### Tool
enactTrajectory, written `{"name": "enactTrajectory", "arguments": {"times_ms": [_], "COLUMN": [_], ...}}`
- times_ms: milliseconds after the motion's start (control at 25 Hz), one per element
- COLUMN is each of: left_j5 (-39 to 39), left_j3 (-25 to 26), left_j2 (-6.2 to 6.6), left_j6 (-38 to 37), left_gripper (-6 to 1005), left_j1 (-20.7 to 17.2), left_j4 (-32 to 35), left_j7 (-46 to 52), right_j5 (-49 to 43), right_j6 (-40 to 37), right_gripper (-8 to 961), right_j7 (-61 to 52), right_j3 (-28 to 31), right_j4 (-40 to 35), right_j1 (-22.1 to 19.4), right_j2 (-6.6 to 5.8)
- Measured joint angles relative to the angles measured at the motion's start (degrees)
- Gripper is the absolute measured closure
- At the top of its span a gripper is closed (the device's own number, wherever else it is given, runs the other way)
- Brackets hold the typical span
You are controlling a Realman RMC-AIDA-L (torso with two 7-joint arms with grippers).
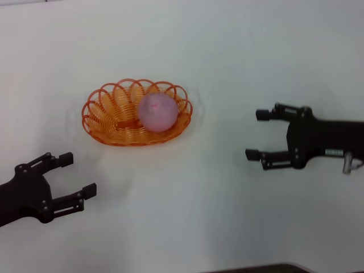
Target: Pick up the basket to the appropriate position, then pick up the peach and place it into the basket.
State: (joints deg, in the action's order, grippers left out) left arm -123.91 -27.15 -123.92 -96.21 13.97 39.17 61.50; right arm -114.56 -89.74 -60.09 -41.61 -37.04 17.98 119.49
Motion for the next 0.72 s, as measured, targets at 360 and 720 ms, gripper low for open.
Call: {"name": "enactTrajectory", "arguments": {"times_ms": [360,720], "left_j5": [0.05,0.25], "left_j3": [-0.05,-0.01], "left_j2": [0.00,0.00], "left_j6": [0.65,0.68], "left_gripper": [111,111], "left_j1": [0.08,0.09], "left_j4": [-0.26,-0.80], "left_j7": [0.03,0.02], "right_j5": [0.14,0.10], "right_j6": [0.40,0.55], "right_gripper": [7,7], "right_j7": [5.82,5.88], "right_j3": [5.32,5.43], "right_j4": [3.72,4.47], "right_j1": [-1.56,-1.17], "right_j2": [-0.10,0.02]}}
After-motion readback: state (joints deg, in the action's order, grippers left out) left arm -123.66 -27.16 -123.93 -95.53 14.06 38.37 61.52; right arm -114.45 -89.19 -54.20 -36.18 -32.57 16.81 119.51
